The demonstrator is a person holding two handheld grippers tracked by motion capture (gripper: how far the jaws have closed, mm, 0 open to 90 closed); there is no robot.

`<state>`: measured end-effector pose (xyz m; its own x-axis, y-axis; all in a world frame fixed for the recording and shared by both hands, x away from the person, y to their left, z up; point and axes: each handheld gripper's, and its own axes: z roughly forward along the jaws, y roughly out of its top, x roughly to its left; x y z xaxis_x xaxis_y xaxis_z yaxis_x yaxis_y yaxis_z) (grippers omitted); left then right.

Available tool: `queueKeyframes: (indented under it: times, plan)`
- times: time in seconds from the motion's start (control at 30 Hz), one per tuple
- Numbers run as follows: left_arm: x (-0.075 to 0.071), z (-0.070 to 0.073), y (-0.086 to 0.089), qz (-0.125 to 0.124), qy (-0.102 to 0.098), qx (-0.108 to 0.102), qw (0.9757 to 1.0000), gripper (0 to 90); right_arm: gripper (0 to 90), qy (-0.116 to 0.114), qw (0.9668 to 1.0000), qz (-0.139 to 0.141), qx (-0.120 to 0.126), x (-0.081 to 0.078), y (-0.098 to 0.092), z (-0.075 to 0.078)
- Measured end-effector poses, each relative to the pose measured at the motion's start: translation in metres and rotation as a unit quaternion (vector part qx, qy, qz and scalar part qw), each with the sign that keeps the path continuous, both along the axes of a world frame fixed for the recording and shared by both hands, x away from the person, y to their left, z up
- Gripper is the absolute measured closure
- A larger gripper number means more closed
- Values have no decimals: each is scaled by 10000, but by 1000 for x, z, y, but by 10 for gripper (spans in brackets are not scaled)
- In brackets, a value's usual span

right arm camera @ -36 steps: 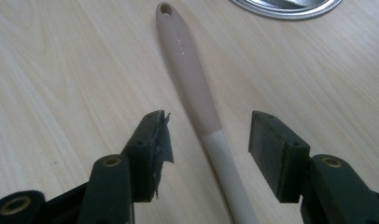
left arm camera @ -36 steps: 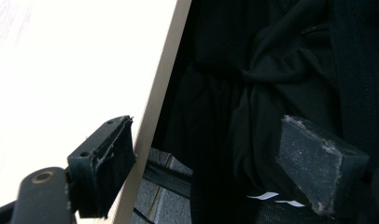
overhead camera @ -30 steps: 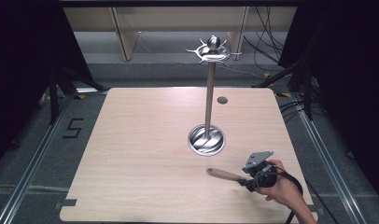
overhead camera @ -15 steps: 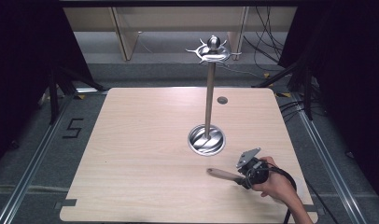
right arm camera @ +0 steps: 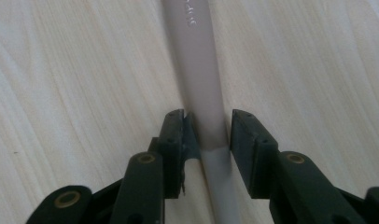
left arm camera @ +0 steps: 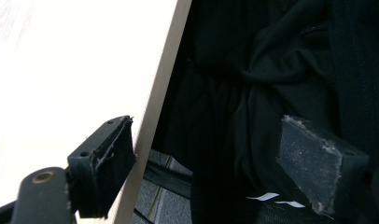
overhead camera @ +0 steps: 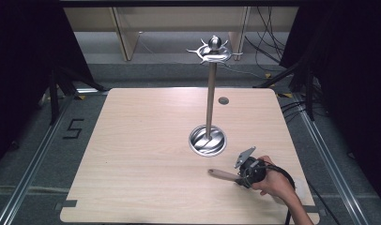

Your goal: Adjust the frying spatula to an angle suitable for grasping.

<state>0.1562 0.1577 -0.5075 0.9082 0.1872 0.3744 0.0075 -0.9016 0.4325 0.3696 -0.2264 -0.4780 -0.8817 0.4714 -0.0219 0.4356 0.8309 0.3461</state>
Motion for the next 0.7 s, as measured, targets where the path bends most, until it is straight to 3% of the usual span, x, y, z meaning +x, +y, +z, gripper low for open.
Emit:
queueKeyframes:
  times: [0.03, 0.1, 0.27, 0.37, 0.4, 0.53, 0.6, 0.63, 0.7]
  plan:
    - [-1, -2, -1, 168, -9, -240, 9996, 178, 671, -50, 10000, 39, -22, 1, 0, 0]
    - [-1, -4, -1, 192, -126, -340, 9992, 178, 678, 18, 10000, 21, -27, 2, 1, 0]
    - [0, -3, -1, 160, -21, -280, 9995, 178, 698, 51, 9999, 62, -63, 5, 1, -1]
    - [-1, -3, -1, 175, -66, -296, 9994, 178, 707, 27, 9998, 171, -63, 6, 1, -1]
    - [-1, -3, -1, 176, -90, -328, 9993, 178, 710, 57, 9998, 115, -138, 5, 2, -1]
    - [-1, -3, -1, 172, -43, -258, 9995, 178, 722, 36, 9988, 327, -362, 6, 6, 1]
    - [-1, -4, -1, 178, -93, -335, 9992, 178, 726, 35, 9977, 419, -530, 6, 10, 2]
    - [-1, -3, -1, 164, -20, -256, 9995, 178, 727, 90, 9971, 412, -631, 7, 11, 3]
    - [-1, -2, -1, 170, -21, -224, 9996, 178, 729, 125, 9968, 455, -643, 7, 13, 3]
